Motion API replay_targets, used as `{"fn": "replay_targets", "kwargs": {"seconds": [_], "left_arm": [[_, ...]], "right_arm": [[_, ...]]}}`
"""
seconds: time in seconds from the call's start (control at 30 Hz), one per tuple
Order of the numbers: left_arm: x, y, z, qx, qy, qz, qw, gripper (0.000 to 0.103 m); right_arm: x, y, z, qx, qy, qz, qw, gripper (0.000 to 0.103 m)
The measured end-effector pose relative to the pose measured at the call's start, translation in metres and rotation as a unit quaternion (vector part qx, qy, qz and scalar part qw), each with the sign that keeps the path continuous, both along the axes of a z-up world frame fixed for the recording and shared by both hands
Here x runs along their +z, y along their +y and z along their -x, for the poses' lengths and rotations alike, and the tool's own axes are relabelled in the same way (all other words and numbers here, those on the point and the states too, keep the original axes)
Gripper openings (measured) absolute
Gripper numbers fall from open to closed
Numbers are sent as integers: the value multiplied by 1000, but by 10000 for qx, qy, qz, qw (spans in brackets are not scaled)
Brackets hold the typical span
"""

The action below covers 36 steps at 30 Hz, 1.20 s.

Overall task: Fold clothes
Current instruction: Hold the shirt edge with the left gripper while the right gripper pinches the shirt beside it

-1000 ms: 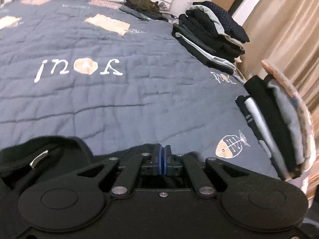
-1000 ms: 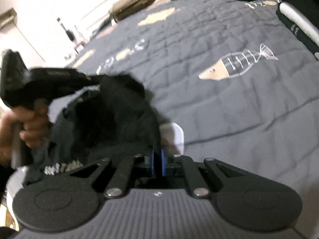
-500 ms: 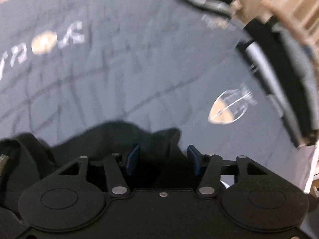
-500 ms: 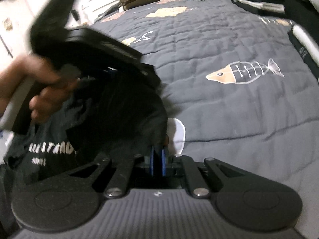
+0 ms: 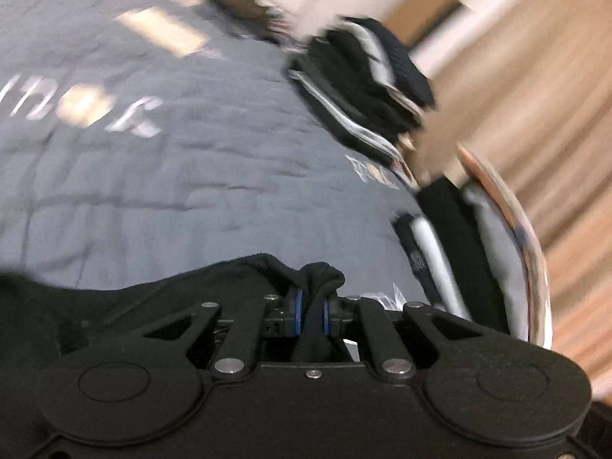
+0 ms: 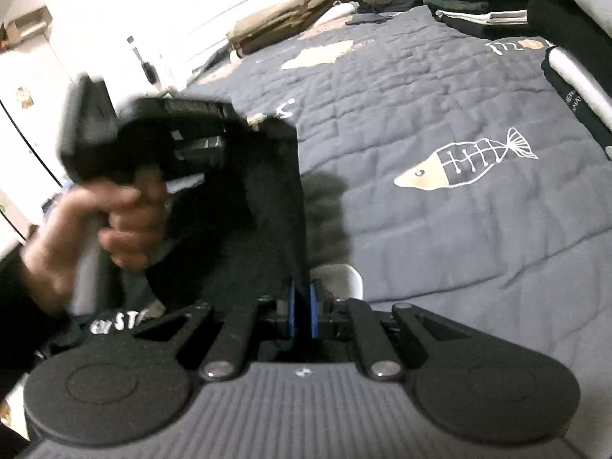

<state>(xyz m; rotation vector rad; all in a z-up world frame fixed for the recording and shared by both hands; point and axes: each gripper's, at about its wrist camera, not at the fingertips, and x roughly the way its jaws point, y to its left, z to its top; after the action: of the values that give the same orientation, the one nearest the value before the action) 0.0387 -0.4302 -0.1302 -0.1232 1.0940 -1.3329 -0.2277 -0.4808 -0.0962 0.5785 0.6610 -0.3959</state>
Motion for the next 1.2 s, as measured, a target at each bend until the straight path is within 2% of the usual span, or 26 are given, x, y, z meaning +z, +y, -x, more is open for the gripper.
{"fn": "replay_targets", "kwargs": {"seconds": [0.03,0.07,0.1,0.17,0.2,0.27,0.3,0.4,0.5,0.6,0.63,0.73,0.83,0.87,0.93,0.97,1.0,1.13,1.2], "left_arm": [[-6,-2,-2,65,-1,-215,9997,12],[-9,-3,-1,87,-102,-383,9992,18],[-11,-4,-1,88,-105,-481,9987,23],[-8,3,-4,4,5,-362,9993,27],[-4,8,-4,-26,-74,-310,9995,29],[6,16,-4,-163,-200,-230,9994,43],[11,21,-4,-228,-282,-150,9992,45],[25,36,3,-490,-648,-7,9967,46],[29,49,16,-825,-1249,-162,9886,46],[24,65,23,-1037,-1609,-502,9802,46],[21,73,22,-991,-1628,-613,9798,46],[9,88,15,-857,-1345,-709,9847,46],[1,92,22,-965,-1428,-727,9824,43],[0,92,25,-985,-1435,-719,9821,34],[-2,91,30,-1021,-1439,-703,9818,17],[-1,92,31,-995,-1423,-652,9827,10],[2,95,31,-979,-1403,-572,9836,8],[28,115,23,-647,-1179,-27,9909,6],[35,121,15,-509,-967,78,9940,6]], "right_arm": [[2,0,1,-9,-8,6,10000,7],[3,0,2,-19,-15,11,10000,7],[1,0,1,-24,180,127,9998,7],[-8,-3,1,20,532,112,9985,7],[-8,-4,1,24,519,76,9986,7],[-8,-6,3,29,471,9,9989,7],[-8,-7,3,31,447,-25,9990,8],[-5,-3,4,125,275,-5,9995,11],[-10,-1,1,192,343,-32,9992,11],[-9,-1,-2,204,376,9,9991,11],[-7,-1,-2,196,360,7,9992,11],[-1,0,-1,220,273,55,9994,12],[10,7,-2,449,-98,106,9989,16],[13,11,-3,552,-230,131,9981,19],[18,22,-8,798,-413,222,9957,36],[19,28,-12,932,-481,279,9941,38],[19,35,-15,1066,-547,337,9922,40],[5,55,-36,1386,-169,714,9876,46],[-2,65,-46,1543,26,902,9839,47]]}}
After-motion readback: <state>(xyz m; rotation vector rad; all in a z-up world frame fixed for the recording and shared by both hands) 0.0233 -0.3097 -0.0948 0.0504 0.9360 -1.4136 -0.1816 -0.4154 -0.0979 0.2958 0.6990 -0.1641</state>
